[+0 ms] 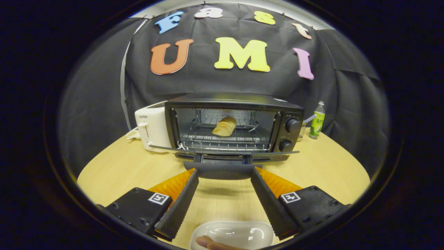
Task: Open the toaster oven, put the food inside, and close the toaster oven door.
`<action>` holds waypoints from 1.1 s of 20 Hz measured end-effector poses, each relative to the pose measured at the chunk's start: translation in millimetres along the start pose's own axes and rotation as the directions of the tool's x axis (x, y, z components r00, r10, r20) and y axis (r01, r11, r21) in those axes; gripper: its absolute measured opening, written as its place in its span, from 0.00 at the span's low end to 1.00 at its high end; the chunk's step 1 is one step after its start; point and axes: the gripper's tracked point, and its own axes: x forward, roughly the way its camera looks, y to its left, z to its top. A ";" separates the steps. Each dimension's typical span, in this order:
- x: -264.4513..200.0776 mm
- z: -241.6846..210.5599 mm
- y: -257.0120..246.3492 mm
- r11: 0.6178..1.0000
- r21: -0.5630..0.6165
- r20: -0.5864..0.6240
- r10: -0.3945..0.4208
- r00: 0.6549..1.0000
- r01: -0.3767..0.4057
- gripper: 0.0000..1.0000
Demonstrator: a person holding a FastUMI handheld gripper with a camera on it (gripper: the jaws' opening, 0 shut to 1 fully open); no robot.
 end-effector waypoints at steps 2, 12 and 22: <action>5.3 20.0 -4.8 1.000 0.001 0.024 -0.017 1.000 0.017 1.00; -29.4 45.9 -5.5 0.999 0.046 0.014 -0.003 1.000 0.002 1.00; -159.0 122.5 -1.2 1.000 0.018 0.154 -0.012 0.988 0.010 1.00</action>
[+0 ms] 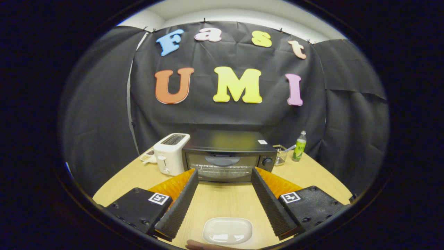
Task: Open the toaster oven, put the food inside, and close the toaster oven door.
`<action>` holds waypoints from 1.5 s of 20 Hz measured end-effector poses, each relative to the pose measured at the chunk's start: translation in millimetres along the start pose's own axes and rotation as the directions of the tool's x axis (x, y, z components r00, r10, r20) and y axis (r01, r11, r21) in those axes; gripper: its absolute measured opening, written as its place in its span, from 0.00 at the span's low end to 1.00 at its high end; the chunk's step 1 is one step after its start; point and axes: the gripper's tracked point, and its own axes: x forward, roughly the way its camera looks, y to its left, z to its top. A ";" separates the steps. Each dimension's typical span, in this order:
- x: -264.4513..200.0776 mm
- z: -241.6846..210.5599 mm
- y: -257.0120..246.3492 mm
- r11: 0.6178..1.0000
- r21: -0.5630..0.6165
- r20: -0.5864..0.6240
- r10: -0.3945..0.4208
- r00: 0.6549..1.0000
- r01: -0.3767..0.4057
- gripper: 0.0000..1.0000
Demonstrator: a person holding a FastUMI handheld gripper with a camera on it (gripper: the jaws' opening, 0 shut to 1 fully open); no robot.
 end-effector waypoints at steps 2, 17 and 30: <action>-32.4 25.6 -8.9 1.000 0.026 0.049 -0.017 0.999 0.015 1.00; -188.5 56.5 -42.4 0.998 0.016 0.234 0.051 0.971 -0.057 1.00; -211.2 43.8 -62.1 0.998 0.014 0.275 0.060 0.960 -0.066 1.00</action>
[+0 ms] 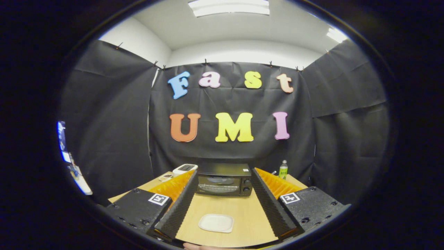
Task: Open the toaster oven, put the food inside, and close the toaster oven door.
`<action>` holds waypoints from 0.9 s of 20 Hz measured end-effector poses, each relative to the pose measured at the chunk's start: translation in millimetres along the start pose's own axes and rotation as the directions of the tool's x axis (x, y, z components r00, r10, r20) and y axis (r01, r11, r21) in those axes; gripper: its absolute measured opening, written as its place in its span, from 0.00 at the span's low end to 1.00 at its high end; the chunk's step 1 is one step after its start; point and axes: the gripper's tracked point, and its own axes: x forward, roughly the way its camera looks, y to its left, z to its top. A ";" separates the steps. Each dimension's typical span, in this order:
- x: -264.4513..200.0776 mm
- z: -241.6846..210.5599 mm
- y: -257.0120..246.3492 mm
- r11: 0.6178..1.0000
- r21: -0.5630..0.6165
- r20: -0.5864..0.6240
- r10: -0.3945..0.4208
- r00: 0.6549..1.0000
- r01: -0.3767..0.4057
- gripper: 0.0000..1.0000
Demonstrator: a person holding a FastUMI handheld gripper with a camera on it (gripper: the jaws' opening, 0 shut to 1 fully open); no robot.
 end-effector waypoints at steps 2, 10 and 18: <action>1.1 -3.6 -0.2 1.000 0.009 -0.012 0.003 1.000 -0.003 1.00; 0.1 -5.2 -6.5 1.000 0.020 -0.016 -0.019 1.000 0.019 1.00; -1.4 -7.2 -7.2 1.000 0.015 -0.014 -0.008 1.000 0.008 1.00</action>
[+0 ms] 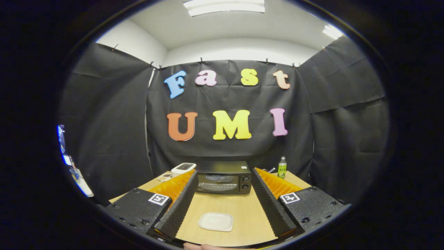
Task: Open the toaster oven, put the food inside, and close the toaster oven door.
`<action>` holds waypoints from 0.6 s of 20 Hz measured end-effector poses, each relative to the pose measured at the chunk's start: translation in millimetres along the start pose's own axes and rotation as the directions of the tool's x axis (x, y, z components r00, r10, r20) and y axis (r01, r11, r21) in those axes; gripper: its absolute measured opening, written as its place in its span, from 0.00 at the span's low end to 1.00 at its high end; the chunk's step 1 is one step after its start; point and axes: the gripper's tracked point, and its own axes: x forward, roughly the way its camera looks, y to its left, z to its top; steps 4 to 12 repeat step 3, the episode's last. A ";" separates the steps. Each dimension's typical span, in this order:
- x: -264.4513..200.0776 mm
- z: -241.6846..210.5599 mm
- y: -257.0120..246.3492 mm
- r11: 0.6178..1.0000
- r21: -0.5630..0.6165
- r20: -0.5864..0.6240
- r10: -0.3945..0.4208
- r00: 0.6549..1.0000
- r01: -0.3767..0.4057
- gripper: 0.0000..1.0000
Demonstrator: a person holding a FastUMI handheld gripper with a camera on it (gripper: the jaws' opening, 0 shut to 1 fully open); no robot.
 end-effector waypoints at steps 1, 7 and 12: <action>0.0 0.1 1.0 1.000 -0.001 0.001 0.003 1.000 -0.003 1.00; -1.0 0.1 1.5 1.000 -0.002 0.004 0.005 1.000 -0.005 1.00; -1.0 0.1 1.5 1.000 -0.002 0.004 0.005 1.000 -0.005 1.00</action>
